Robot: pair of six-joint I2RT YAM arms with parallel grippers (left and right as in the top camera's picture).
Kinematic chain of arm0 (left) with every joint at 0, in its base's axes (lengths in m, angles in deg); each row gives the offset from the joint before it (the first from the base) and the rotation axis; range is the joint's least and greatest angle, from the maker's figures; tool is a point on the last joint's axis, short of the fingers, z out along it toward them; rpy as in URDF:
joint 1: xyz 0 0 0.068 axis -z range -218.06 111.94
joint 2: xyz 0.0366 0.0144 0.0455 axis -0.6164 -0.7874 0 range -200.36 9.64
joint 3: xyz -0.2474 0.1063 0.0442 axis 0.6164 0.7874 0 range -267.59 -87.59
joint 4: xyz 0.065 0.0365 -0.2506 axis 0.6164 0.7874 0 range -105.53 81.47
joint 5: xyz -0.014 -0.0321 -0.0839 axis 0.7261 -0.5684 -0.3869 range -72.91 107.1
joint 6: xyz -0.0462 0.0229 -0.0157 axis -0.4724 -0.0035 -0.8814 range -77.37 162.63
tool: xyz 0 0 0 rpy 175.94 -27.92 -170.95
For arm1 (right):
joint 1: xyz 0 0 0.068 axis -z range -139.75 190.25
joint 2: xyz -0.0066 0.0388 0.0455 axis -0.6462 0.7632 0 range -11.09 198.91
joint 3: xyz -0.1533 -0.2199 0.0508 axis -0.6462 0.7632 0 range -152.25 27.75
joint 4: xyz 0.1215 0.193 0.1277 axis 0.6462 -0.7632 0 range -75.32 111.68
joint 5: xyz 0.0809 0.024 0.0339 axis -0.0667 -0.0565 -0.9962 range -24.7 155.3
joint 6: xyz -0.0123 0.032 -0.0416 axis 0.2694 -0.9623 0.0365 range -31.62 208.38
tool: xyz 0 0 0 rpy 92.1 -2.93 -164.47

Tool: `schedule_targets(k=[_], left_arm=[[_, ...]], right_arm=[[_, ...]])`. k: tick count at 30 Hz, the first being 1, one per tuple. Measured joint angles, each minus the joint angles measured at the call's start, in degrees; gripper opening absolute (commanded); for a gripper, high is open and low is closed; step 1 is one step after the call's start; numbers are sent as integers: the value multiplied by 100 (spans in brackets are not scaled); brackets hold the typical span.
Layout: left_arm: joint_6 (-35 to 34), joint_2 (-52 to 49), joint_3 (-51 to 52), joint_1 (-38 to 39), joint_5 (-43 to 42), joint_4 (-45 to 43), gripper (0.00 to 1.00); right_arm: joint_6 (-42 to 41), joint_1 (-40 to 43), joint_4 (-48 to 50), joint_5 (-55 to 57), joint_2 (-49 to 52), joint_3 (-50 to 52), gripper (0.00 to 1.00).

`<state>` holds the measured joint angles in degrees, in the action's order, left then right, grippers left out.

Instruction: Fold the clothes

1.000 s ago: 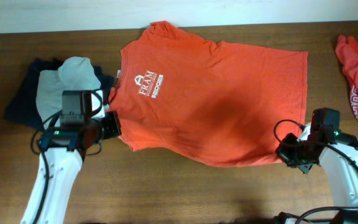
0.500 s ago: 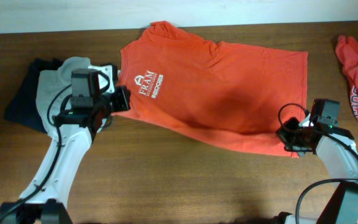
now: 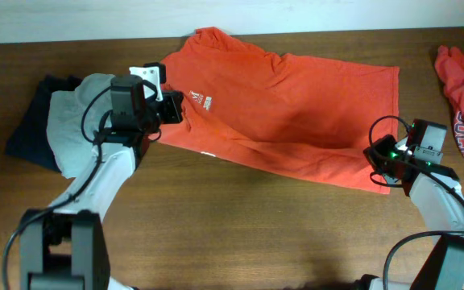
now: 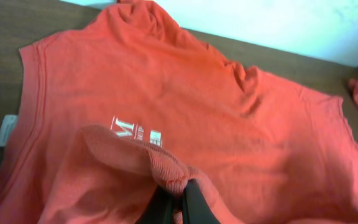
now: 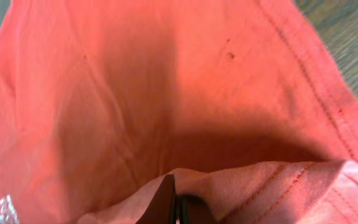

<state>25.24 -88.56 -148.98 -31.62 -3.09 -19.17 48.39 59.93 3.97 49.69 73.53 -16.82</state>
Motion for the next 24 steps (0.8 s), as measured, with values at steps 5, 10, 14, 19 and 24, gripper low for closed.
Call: schedule_targets(k=[5, 10, 14, 19, 24], left_arm=[[-323, -369, -17, 0, 0, -293, 0], [-439, -640, -146, 0, 2, -306, 0], [-479, -671, -271, 0, 7, -304, 4], [-476, -673, -603, -2, 55, -310, 99], [-315, -673, -1023, -17, 72, 258, 99]], right_arm=[[-144, 0, 46, 297, 0, 0, 5], [-197, 0, 50, 570, 0, -2, 5], [-205, 0, 52, 658, 81, 0, 11], [-223, 7, 35, 706, 208, 0, 63], [-190, 7, 24, 717, 208, 0, 70]])
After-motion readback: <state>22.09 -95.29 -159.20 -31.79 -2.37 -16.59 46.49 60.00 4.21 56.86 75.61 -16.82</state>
